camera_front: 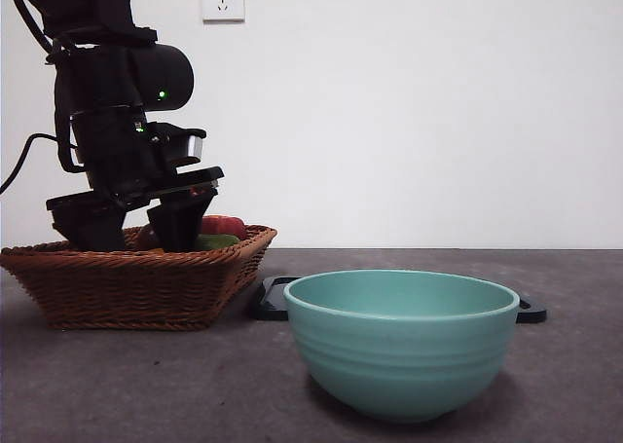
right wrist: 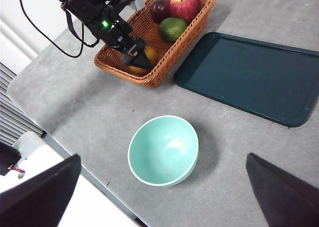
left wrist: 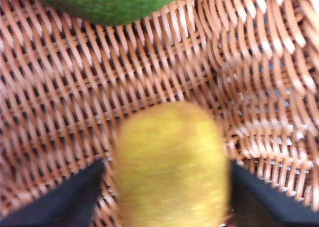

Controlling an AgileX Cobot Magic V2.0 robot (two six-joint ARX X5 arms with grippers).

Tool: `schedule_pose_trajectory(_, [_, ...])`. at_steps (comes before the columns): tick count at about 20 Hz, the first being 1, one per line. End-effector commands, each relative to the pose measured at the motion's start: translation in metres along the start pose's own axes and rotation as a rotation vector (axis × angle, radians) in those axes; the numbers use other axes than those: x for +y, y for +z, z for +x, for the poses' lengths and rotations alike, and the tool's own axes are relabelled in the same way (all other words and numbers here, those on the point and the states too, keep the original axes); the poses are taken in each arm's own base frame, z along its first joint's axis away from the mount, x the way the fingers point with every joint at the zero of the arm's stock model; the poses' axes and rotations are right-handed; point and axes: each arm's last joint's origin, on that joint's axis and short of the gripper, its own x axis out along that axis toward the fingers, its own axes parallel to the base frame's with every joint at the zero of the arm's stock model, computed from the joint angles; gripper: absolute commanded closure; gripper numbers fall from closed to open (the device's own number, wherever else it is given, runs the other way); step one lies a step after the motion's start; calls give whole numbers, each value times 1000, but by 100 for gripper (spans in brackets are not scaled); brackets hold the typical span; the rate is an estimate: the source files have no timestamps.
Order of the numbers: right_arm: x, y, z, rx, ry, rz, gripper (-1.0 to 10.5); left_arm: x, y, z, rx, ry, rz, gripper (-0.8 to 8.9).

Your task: Pick up the wifruite, put it on the bowl, pick up the plate, put it on desk

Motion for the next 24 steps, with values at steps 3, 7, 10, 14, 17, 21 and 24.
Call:
schedule_pose_trajectory(3, [2,4,-2,-14,6,-8,277,-1,7,2,-9,1,5,543])
schedule_pose_trajectory(7, [2,4,-2,-13,6,-7,278,-2,19,-22,3,2,3,542])
schedule_pose_trajectory(10, [2,4,-2,-14,6,-8,278,-6,27,-49,14,2,2,543])
schedule_pose_trajectory(14, [5,0,-7,-26,8,-15,278,-22,18,-89,-16,-9,32,543])
schedule_pose_trajectory(17, [8,-7,-15,-2,5,-1,278,-37,3,-121,-48,-23,42,542])
schedule_pose_trajectory(21, [13,-12,-24,19,2,11,278,-62,-18,-154,-88,-58,-4,542])
schedule_pose_trajectory(24, [16,-13,-29,27,2,16,278,-86,-32,-167,-84,-93,11,542])
